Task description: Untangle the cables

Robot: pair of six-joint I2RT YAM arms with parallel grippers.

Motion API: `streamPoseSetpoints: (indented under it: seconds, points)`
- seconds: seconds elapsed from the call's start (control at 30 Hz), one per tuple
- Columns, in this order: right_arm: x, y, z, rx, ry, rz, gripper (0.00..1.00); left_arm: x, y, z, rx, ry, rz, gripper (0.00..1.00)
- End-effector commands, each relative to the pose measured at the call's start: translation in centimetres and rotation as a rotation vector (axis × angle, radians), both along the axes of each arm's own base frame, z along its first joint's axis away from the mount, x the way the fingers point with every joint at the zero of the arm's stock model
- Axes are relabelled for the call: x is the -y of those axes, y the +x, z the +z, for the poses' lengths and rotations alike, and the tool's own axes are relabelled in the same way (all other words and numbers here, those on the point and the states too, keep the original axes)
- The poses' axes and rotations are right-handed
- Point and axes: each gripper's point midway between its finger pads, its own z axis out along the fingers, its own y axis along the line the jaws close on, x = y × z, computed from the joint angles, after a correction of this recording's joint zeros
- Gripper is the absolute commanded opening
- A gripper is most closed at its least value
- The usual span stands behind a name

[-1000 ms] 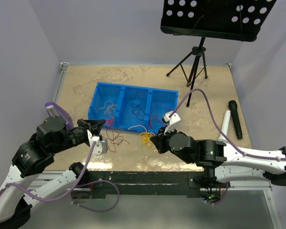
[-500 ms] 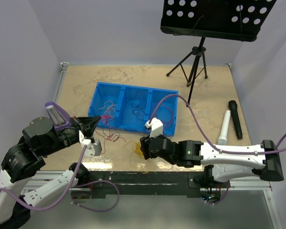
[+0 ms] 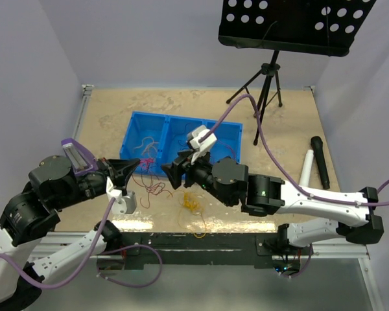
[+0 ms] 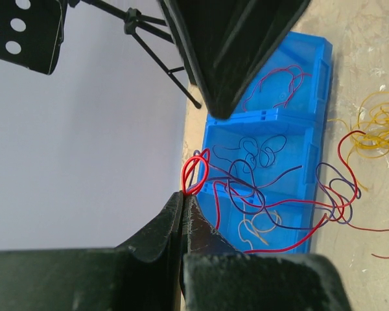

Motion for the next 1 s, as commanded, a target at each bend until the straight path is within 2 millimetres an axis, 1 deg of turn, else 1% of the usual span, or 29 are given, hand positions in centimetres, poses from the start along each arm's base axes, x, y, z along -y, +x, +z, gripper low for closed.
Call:
streamPoseSetpoints:
  seconds: [0.0, 0.03, 0.17, 0.3, 0.33, 0.37, 0.5, 0.63, 0.77, 0.83, 0.93, 0.97]
  points:
    - [-2.2, -0.2, 1.6, 0.141, -0.042, 0.086, 0.64, 0.4, -1.3, 1.7, -0.003, -0.044, -0.059, 0.0]
    - [-2.5, -0.5, 1.7, 0.154, -0.041, 0.108, 0.64, 0.4, -1.4, 1.8, 0.001, -0.047, -0.06, 0.0]
    - [-2.8, -0.5, 1.7, 0.186, -0.054, 0.127, 0.62, 0.4, -1.7, 2.2, 0.001, -0.053, -0.074, 0.0]
    - [-3.0, -0.5, 1.3, 0.201, -0.073, 0.142, 0.61, 0.6, -2.1, 2.9, 0.0, -0.066, -0.095, 0.0]
    - [-3.3, -0.4, 1.8, 0.208, -0.052, 0.14, 0.6, 0.7, -2.2, 3.1, -0.002, -0.071, -0.098, 0.0]
    - [-3.4, -0.2, 1.7, 0.21, -0.054, 0.142, 0.59, 0.8, -2.2, 3.2, -0.003, -0.075, -0.101, 0.0]
    - [-4.3, 0.3, 0.6, 0.205, -0.08, 0.149, 0.55, 0.8, -2.4, 3.7, -0.005, -0.084, -0.105, 0.0]
    - [-4.8, 0.2, 0.7, 0.208, -0.069, 0.168, 0.5, 0.7, -2.4, 3.7, -0.002, -0.083, -0.101, 0.0]
    - [-4.9, 0.5, 0.7, 0.203, -0.063, 0.166, 0.38, 0.7, -2.3, 3.8, -0.001, -0.088, -0.101, 0.0]
    - [-5.1, 0.4, 0.5, 0.196, -0.066, 0.174, 0.29, 0.7, -2.4, 4.0, 0.003, -0.092, -0.101, 0.0]
    - [-4.9, 0.7, 0.1, 0.185, -0.07, 0.16, 0.14, 0.7, -2.2, 3.8, 0.002, -0.091, -0.095, 0.0]
    - [-4.7, 0.8, 0.1, 0.181, -0.067, 0.152, 0.08, 0.6, -2.2, 3.8, 0.004, -0.091, -0.092, 0.0]
